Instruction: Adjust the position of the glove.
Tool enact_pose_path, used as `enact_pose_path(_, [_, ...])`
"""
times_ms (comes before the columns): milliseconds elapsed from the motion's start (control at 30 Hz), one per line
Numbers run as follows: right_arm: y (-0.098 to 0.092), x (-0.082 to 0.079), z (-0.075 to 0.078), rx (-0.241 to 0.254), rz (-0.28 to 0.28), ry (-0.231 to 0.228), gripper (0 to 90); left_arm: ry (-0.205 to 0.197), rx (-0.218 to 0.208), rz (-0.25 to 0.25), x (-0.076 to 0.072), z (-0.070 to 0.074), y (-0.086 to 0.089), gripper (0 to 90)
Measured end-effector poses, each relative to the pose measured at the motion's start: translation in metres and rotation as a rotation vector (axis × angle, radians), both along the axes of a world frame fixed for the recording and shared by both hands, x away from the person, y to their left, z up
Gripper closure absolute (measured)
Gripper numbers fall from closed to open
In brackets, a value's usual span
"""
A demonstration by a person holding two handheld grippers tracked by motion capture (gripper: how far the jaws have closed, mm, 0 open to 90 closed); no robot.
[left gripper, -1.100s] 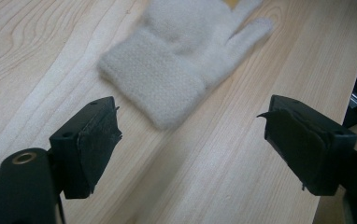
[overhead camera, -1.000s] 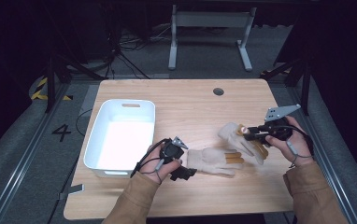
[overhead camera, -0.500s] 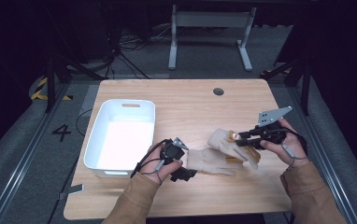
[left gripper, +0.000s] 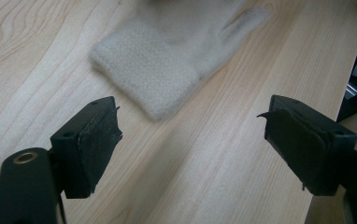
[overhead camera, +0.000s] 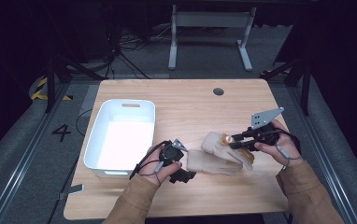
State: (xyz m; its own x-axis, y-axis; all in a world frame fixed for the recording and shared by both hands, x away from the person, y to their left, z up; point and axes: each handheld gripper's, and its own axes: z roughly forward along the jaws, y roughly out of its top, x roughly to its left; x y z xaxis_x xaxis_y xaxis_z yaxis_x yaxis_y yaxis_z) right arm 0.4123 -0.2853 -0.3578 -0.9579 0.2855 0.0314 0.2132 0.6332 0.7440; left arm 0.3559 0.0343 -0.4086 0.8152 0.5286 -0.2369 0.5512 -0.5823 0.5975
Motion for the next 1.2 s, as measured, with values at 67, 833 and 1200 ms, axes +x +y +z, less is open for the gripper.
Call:
enact_pose_path(67, [0.002,0.0,0.0,-0.001,0.006,-0.001,70.3,0.001,0.002,0.0,-0.001,0.0,0.001,18.5])
enact_pose_path(833, [0.043,-0.005,-0.017,-0.006,0.157,-0.009,70.2,-0.021,-0.014,0.009,-0.001,0.003,0.004,24.2])
enact_pose_path(1200, [0.051,-0.007,-0.025,-0.047,0.231,0.025,69.8,-0.016,-0.008,0.007,0.0,0.002,0.005,28.3])
